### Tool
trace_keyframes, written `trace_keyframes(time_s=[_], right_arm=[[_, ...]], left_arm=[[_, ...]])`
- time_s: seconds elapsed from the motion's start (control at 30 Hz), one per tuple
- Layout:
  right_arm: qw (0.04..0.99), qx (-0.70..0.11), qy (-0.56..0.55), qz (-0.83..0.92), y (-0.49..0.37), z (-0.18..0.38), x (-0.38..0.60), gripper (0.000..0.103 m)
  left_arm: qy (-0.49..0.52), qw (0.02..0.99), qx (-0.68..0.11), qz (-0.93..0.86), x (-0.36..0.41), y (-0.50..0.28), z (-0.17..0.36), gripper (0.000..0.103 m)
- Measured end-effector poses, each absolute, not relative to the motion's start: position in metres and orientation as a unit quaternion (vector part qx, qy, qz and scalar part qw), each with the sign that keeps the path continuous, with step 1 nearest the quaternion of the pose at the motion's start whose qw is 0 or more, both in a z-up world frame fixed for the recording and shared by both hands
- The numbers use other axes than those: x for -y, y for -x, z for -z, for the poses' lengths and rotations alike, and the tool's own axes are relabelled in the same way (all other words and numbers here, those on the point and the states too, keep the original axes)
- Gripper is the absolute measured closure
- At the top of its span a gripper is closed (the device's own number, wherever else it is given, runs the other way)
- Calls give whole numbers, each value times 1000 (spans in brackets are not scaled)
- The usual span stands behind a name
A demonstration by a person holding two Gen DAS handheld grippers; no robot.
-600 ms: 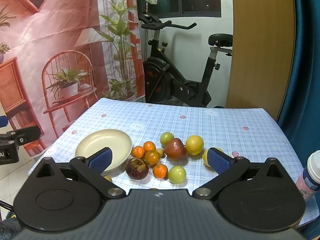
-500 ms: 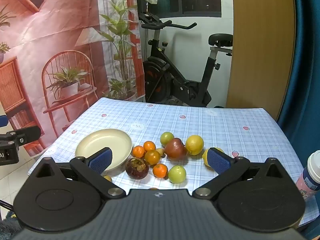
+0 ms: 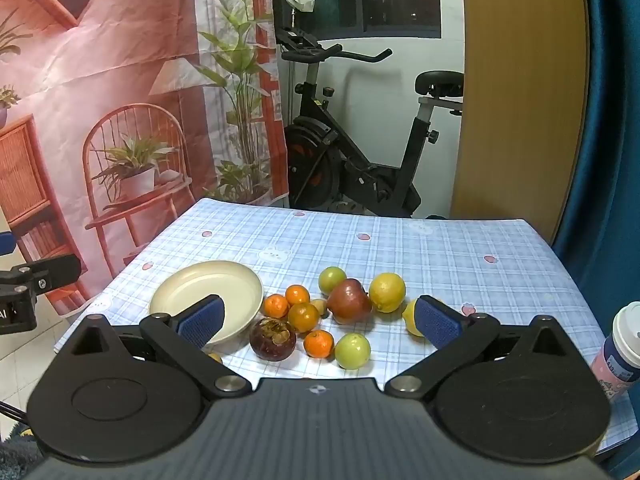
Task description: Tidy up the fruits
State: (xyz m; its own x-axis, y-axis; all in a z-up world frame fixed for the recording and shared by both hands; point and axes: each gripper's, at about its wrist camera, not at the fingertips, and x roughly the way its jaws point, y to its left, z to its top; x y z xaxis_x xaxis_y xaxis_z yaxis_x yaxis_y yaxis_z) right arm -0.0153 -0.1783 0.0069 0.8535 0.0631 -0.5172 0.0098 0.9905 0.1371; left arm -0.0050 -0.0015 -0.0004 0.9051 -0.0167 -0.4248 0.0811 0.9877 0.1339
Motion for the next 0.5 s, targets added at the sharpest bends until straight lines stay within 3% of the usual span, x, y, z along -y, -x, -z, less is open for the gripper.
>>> trace_keyframes(time_s=[0.5], right_arm=[[961, -266, -69, -13, 16, -8, 180, 0]], left_arm=[[-70, 974, -213, 31, 0, 7, 1, 0]])
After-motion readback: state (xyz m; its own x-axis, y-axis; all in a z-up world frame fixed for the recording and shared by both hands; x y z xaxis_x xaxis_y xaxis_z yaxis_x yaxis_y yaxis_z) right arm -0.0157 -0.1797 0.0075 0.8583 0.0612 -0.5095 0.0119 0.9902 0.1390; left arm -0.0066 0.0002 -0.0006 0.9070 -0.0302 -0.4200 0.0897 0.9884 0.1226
